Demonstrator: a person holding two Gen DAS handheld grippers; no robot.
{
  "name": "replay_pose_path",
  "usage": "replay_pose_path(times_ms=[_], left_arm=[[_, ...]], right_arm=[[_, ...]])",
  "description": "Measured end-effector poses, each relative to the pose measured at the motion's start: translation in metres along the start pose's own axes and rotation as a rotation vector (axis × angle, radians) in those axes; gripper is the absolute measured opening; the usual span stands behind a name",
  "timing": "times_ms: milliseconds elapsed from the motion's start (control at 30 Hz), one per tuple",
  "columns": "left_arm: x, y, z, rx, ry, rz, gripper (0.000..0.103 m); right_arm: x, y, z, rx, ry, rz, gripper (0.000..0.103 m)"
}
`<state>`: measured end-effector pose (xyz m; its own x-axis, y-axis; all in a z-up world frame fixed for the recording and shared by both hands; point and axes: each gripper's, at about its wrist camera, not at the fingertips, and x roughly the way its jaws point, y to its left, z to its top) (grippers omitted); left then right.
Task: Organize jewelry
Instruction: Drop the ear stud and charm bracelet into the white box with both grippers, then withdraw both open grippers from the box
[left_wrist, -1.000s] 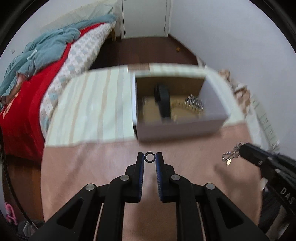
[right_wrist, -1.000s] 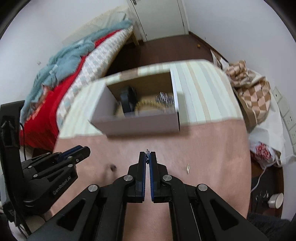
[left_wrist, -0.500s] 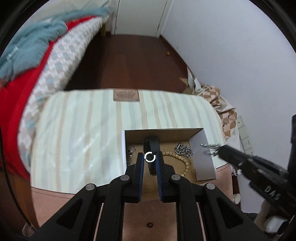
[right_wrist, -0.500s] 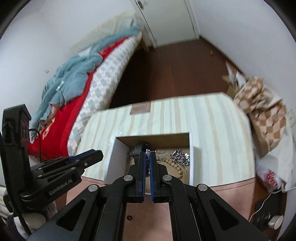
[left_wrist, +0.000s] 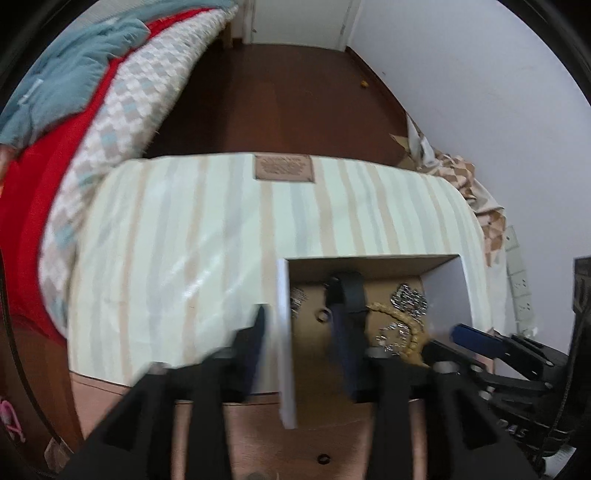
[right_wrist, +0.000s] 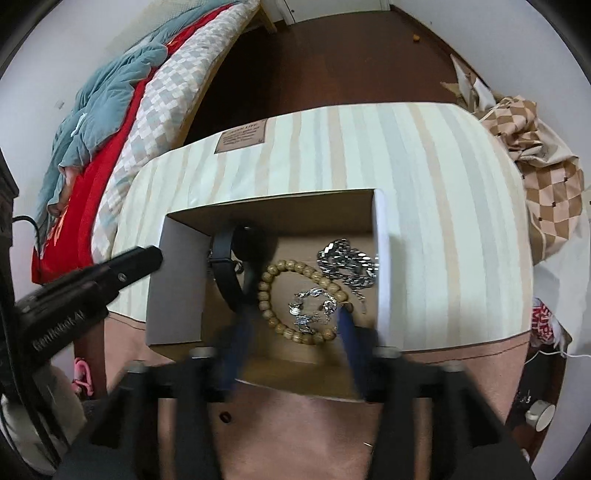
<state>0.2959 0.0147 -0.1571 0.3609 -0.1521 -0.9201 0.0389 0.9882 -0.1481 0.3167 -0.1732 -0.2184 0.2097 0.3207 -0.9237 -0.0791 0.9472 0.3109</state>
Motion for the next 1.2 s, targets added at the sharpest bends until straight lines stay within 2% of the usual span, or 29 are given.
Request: replay_pose_path(times_ms=[33,67,133,200,267,400,467,733,1200], left_arm=[[-0.004,0.002,-0.001,-0.003,-0.017,0.015,0.070],[-0.008,0.004,-0.003,-0.008,-0.040,0.036,0.076],[-0.015,0.008,-0.007,-0.008,-0.070,0.085,0.078],[-0.019,0.011,-0.013,-0.006,-0.089,0.132,0.086],[-0.021,0.013,-0.022,-0.002,-0.101,0.157,0.103],[-0.018,0.012,-0.038,0.003,-0.091,0.196,0.103],[-0.018,0.011,-0.047,0.002,-0.089,0.205,0.103],[-0.039,0.013,-0.074,-0.019,-0.116,0.230,0.103],[-0.115,-0.004,-0.120,0.023,-0.243,0.270,0.103]], right_arm=[[-0.003,0.000,-0.002,-0.004,-0.006,-0.011,0.056],[-0.006,0.000,-0.005,-0.016,-0.017,-0.034,0.056],[-0.014,0.003,-0.009,-0.036,-0.042,-0.063,0.059],[-0.022,0.007,-0.013,-0.057,-0.056,-0.085,0.064],[-0.029,0.013,-0.018,-0.089,-0.082,-0.161,0.086],[-0.037,0.021,-0.030,-0.112,-0.113,-0.268,0.092],[-0.037,0.022,-0.036,-0.110,-0.112,-0.298,0.102],[-0.048,0.031,-0.057,-0.106,-0.141,-0.329,0.102],[-0.111,0.054,-0.098,-0.106,-0.264,-0.344,0.102]])
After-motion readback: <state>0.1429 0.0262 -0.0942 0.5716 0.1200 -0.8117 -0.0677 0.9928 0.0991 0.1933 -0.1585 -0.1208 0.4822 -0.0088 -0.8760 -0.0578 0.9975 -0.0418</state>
